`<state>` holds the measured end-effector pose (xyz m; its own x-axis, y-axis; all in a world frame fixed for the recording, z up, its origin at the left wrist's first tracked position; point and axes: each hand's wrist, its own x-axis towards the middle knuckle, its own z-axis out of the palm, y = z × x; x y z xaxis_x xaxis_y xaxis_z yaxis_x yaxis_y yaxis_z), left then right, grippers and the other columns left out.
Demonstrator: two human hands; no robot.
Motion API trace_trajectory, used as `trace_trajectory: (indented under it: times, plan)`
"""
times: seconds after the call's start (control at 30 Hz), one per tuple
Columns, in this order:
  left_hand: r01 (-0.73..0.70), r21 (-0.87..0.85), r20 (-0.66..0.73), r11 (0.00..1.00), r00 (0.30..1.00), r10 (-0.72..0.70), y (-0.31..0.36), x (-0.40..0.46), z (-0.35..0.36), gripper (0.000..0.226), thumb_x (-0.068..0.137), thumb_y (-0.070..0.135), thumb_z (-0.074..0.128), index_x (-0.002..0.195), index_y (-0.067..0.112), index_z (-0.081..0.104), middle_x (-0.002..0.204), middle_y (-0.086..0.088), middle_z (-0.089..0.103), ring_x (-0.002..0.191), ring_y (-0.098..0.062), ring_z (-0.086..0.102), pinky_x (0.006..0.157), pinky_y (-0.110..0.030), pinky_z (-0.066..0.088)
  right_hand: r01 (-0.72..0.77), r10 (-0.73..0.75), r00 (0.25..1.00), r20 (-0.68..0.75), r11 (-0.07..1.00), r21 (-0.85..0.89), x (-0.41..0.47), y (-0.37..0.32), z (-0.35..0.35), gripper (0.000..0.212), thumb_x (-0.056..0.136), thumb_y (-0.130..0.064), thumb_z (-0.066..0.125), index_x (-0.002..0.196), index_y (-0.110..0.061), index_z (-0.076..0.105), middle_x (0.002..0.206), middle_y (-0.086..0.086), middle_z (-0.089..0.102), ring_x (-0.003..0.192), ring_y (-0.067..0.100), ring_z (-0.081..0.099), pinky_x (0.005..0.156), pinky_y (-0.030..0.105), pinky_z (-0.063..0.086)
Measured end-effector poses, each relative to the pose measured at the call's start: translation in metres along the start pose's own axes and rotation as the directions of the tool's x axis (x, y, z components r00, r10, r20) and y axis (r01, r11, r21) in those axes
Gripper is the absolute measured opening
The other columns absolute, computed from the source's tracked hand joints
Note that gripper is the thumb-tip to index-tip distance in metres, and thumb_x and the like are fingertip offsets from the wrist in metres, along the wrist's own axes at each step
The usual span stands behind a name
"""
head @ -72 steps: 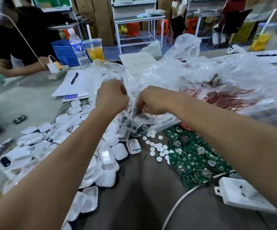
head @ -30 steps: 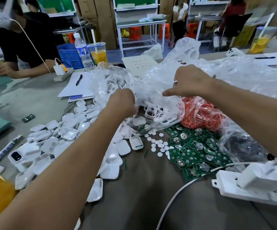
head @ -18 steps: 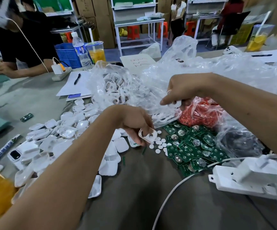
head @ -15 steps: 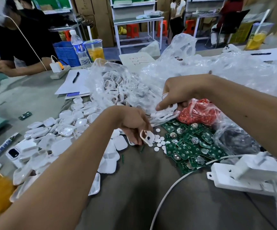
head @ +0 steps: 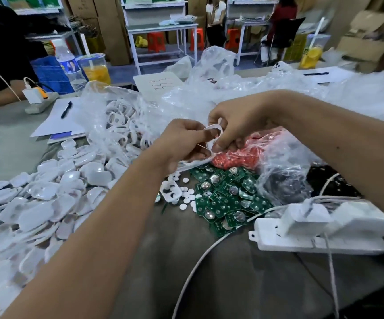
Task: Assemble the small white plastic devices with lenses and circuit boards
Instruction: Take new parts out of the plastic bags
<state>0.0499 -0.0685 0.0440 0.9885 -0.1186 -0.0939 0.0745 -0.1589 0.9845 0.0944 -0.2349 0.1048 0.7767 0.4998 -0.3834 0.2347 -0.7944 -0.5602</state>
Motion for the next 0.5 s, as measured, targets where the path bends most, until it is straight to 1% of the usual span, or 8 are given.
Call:
trace_trajectory:
  times: [0.1, 0.13, 0.2, 0.27, 0.33, 0.4, 0.43, 0.5]
  plan:
    - [0.042, -0.084, 0.031, 0.996, 0.999, -0.04, 0.001, 0.007, 0.039, 0.013, 0.096, 0.019, 0.071, 0.094, 0.009, 0.063, 0.054, -0.001, 0.064, 0.043, -0.01, 0.058, 0.037, -0.02, 0.043, -0.156, 0.158, 0.987, 0.003, 0.98, -0.125, -0.029, 0.025, -0.024, 0.034, 0.093, -0.033, 0.076, 0.09, -0.001, 0.066, 0.079, 0.016, 0.078, 0.064, 0.022, 0.075, 0.051, 0.025, 0.056]
    - [0.062, -0.11, 0.052, 0.992, 0.997, -0.056, 0.0, 0.007, 0.051, 0.011, 0.097, 0.017, 0.07, 0.098, 0.009, 0.062, 0.054, 0.0, 0.063, 0.044, -0.012, 0.058, 0.039, -0.022, 0.045, -0.217, 0.219, 0.976, -0.008, 0.961, -0.174, -0.038, 0.034, -0.031, 0.038, 0.096, -0.037, 0.073, 0.085, 0.0, 0.068, 0.079, 0.016, 0.078, 0.065, 0.023, 0.076, 0.052, 0.026, 0.058]
    - [0.087, -0.127, 0.126, 0.988, 0.989, -0.071, -0.001, 0.008, 0.078, 0.008, 0.1, 0.014, 0.065, 0.101, 0.007, 0.061, 0.057, -0.003, 0.064, 0.049, -0.017, 0.06, 0.044, -0.026, 0.049, -0.344, 0.348, 0.937, -0.025, 0.913, -0.217, -0.057, 0.055, -0.042, 0.041, 0.1, -0.035, 0.069, 0.081, 0.002, 0.07, 0.079, 0.019, 0.078, 0.068, 0.026, 0.078, 0.052, 0.028, 0.059]
    - [0.111, -0.148, 0.209, 0.983, 0.975, -0.079, 0.001, 0.008, 0.101, 0.007, 0.102, 0.011, 0.061, 0.1, 0.005, 0.062, 0.069, -0.01, 0.066, 0.055, -0.02, 0.065, 0.046, -0.026, 0.055, -0.451, 0.468, 0.884, -0.001, 0.852, -0.264, -0.076, 0.075, -0.047, 0.034, 0.101, -0.024, 0.068, 0.083, 0.004, 0.074, 0.08, 0.019, 0.078, 0.067, 0.025, 0.078, 0.051, 0.028, 0.059]
    - [0.144, -0.192, 0.263, 0.971, 0.961, -0.091, 0.008, 0.007, 0.118, 0.008, 0.104, 0.008, 0.056, 0.099, 0.004, 0.06, 0.079, -0.015, 0.067, 0.057, -0.023, 0.068, 0.048, -0.026, 0.058, -0.499, 0.537, 0.843, 0.036, 0.805, -0.321, -0.089, 0.089, -0.041, 0.02, 0.099, -0.012, 0.07, 0.087, 0.003, 0.075, 0.076, 0.017, 0.078, 0.064, 0.022, 0.077, 0.052, 0.028, 0.059]
    - [0.173, -0.242, 0.272, 0.955, 0.957, -0.104, 0.016, 0.008, 0.134, 0.014, 0.103, 0.006, 0.051, 0.092, 0.003, 0.059, 0.074, -0.014, 0.069, 0.055, -0.023, 0.069, 0.046, -0.024, 0.057, -0.497, 0.551, 0.833, 0.053, 0.787, -0.366, -0.093, 0.1, -0.026, 0.008, 0.095, -0.006, 0.072, 0.093, 0.001, 0.075, 0.07, 0.013, 0.076, 0.062, 0.022, 0.076, 0.053, 0.03, 0.061]
    - [0.181, -0.28, 0.259, 0.943, 0.96, -0.107, 0.019, 0.009, 0.14, 0.019, 0.1, 0.004, 0.051, 0.085, 0.002, 0.061, 0.068, -0.012, 0.069, 0.057, -0.023, 0.07, 0.045, -0.022, 0.055, -0.489, 0.552, 0.832, 0.048, 0.772, -0.406, -0.092, 0.105, -0.016, 0.01, 0.093, -0.007, 0.075, 0.099, 0.002, 0.073, 0.07, 0.013, 0.075, 0.063, 0.023, 0.076, 0.054, 0.033, 0.062]
    - [0.167, -0.338, 0.216, 0.926, 0.972, -0.097, 0.022, 0.011, 0.147, 0.023, 0.094, 0.0, 0.054, 0.073, 0.001, 0.064, 0.065, -0.011, 0.069, 0.059, -0.023, 0.069, 0.043, -0.02, 0.053, -0.478, 0.568, 0.823, 0.021, 0.712, -0.514, -0.087, 0.109, 0.001, 0.033, 0.088, -0.017, 0.084, 0.112, 0.001, 0.07, 0.085, 0.016, 0.076, 0.067, 0.026, 0.077, 0.061, 0.035, 0.065]
